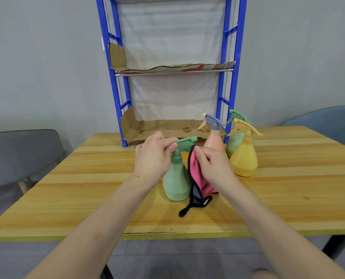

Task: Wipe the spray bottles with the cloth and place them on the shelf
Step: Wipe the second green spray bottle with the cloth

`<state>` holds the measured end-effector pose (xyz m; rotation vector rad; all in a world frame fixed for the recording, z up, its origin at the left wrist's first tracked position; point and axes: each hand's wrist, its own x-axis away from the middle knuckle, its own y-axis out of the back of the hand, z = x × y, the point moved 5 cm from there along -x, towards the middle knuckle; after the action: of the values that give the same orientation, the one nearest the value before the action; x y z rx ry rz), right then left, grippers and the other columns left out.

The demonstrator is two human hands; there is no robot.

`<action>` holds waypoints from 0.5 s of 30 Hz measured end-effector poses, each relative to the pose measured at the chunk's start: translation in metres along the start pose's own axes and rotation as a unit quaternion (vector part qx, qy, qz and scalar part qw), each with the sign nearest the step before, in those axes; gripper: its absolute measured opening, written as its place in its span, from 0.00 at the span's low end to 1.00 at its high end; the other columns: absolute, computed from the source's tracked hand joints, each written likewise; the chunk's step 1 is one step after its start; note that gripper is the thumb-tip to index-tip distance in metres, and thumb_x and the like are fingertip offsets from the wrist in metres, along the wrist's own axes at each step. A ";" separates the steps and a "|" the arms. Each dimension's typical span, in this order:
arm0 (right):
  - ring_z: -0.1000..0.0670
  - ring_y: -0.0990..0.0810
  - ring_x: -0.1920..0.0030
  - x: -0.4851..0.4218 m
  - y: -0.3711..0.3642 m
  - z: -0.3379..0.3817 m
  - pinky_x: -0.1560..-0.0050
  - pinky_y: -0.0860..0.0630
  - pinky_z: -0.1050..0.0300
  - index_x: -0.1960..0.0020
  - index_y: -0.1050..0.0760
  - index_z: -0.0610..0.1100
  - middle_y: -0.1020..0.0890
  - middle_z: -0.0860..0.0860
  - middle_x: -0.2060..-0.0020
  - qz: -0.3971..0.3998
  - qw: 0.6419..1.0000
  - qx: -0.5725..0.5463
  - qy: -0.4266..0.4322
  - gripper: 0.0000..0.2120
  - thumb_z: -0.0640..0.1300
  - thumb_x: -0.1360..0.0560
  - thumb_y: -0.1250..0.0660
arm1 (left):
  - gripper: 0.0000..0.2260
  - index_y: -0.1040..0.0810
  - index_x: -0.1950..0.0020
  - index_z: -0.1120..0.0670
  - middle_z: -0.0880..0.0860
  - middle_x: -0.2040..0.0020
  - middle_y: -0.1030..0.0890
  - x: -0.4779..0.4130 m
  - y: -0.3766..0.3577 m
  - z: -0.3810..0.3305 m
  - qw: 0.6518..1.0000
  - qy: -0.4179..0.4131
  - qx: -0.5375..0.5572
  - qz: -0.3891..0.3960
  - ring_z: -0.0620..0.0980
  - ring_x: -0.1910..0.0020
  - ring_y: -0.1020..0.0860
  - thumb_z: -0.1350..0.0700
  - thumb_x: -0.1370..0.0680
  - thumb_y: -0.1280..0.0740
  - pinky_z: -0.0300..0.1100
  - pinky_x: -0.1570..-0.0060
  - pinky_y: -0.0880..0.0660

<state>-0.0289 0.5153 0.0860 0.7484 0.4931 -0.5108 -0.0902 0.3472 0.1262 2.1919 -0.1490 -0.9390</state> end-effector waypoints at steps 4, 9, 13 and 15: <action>0.58 0.29 0.66 -0.005 -0.003 0.003 0.63 0.34 0.60 0.66 0.30 0.52 0.25 0.62 0.72 0.022 0.998 -0.061 -0.019 0.21 0.47 0.14 0.39 | 0.11 0.16 0.36 0.43 0.46 0.60 0.32 0.001 0.000 0.000 1.000 -0.002 -0.006 -0.002 0.50 0.53 0.26 0.52 0.15 0.36 0.56 0.44 0.26; 0.54 0.23 0.58 0.003 0.002 -0.008 0.56 0.28 0.58 0.55 0.23 0.47 0.19 0.54 0.61 0.084 0.993 -0.079 0.001 0.12 0.44 0.15 0.39 | 0.12 0.17 0.35 0.41 0.45 0.60 0.33 0.001 -0.002 -0.003 1.000 -0.007 -0.015 0.007 0.49 0.50 0.28 0.49 0.15 0.36 0.54 0.42 0.30; 0.53 0.25 0.60 0.003 0.007 -0.014 0.58 0.32 0.59 0.57 0.23 0.46 0.22 0.55 0.63 0.034 0.998 0.019 0.053 0.12 0.44 0.15 0.37 | 0.12 0.18 0.34 0.40 0.45 0.60 0.33 0.000 -0.002 -0.009 0.999 -0.016 -0.031 0.014 0.49 0.48 0.28 0.48 0.15 0.37 0.51 0.43 0.33; 0.54 0.28 0.62 0.005 0.008 -0.014 0.59 0.35 0.60 0.59 0.26 0.50 0.26 0.58 0.65 -0.015 0.992 0.087 0.094 0.13 0.45 0.16 0.36 | 0.13 0.18 0.34 0.40 0.45 0.60 0.33 0.000 -0.003 -0.009 0.999 -0.012 -0.038 0.014 0.49 0.48 0.28 0.48 0.15 0.38 0.51 0.42 0.33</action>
<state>-0.0238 0.5289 0.0784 0.9625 0.6427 -0.5188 -0.0847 0.3540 0.1283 2.1056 -0.1530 -0.9397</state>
